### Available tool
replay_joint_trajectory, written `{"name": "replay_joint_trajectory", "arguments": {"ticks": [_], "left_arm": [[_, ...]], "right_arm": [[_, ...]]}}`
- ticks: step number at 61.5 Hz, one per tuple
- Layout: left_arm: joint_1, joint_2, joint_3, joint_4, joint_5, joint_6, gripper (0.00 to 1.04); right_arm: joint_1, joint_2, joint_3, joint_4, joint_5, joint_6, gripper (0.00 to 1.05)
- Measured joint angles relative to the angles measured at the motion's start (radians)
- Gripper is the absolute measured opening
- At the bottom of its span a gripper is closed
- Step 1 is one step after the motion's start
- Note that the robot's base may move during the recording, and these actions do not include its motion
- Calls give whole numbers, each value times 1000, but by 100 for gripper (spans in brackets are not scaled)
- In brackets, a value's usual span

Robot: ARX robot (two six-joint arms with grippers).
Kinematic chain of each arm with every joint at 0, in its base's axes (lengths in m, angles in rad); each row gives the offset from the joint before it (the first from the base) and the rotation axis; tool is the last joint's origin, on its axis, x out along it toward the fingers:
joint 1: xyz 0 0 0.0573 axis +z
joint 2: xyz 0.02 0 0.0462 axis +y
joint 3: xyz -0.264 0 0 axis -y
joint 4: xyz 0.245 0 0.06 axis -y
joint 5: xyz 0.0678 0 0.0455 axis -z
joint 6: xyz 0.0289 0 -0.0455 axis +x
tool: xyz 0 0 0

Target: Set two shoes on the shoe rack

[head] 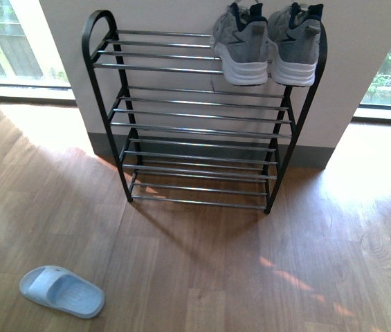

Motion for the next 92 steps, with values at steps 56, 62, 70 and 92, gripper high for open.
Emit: {"name": "replay_joint_trajectory", "arguments": {"ticks": [56,62,70,92], "left_arm": [[0,0,0,0,3,0,95],[0,0,0,0,3,0,95],[0,0,0,0,4,0,95],[0,0,0,0,4,0,95]], "right_arm": [[0,0,0,0,3,0,96],[0,0,0,0,4,0,96],[0,0,0,0,7,0,96],[0,0,0,0,6,0,96]]}}
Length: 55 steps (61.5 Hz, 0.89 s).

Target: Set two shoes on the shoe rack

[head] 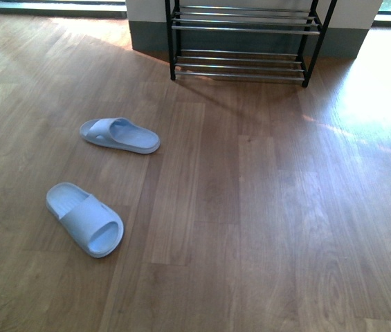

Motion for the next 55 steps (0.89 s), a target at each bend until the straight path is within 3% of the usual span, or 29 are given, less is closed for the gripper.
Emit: {"name": "replay_joint_trajectory", "arguments": {"ticks": [55], "left_arm": [[0,0,0,0,0,0,95]], "right_arm": [[0,0,0,0,1,0,96]]}}
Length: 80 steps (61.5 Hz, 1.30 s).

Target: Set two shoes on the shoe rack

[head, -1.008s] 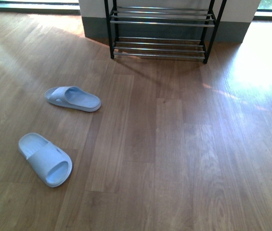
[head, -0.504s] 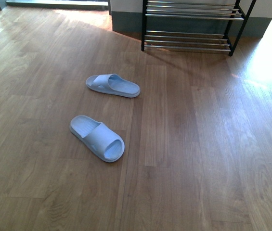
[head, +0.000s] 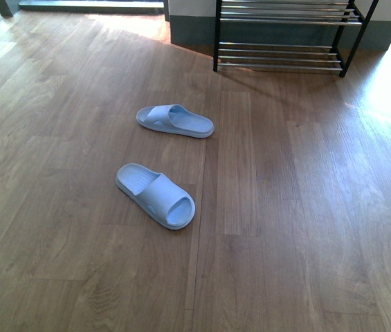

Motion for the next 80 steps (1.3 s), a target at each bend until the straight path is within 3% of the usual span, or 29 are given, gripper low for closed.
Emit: {"name": "replay_joint_trajectory", "arguments": {"ticks": [80], "left_arm": [[0,0,0,0,-1,0,95]], "right_arm": [[0,0,0,0,-4,0,96]]}}
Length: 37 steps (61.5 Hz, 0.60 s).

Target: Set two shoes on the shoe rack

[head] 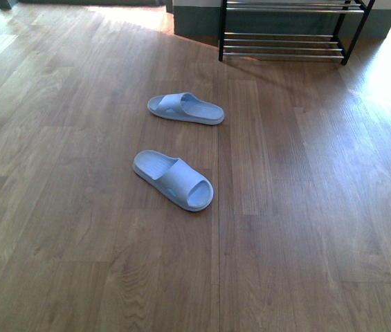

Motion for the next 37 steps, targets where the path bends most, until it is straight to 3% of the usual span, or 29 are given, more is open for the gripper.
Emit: {"name": "replay_joint_trajectory", "arguments": {"ticks": [37], "left_arm": [[0,0,0,0,1,0,95]], "right_arm": [[0,0,0,0,3,0,96]]}}
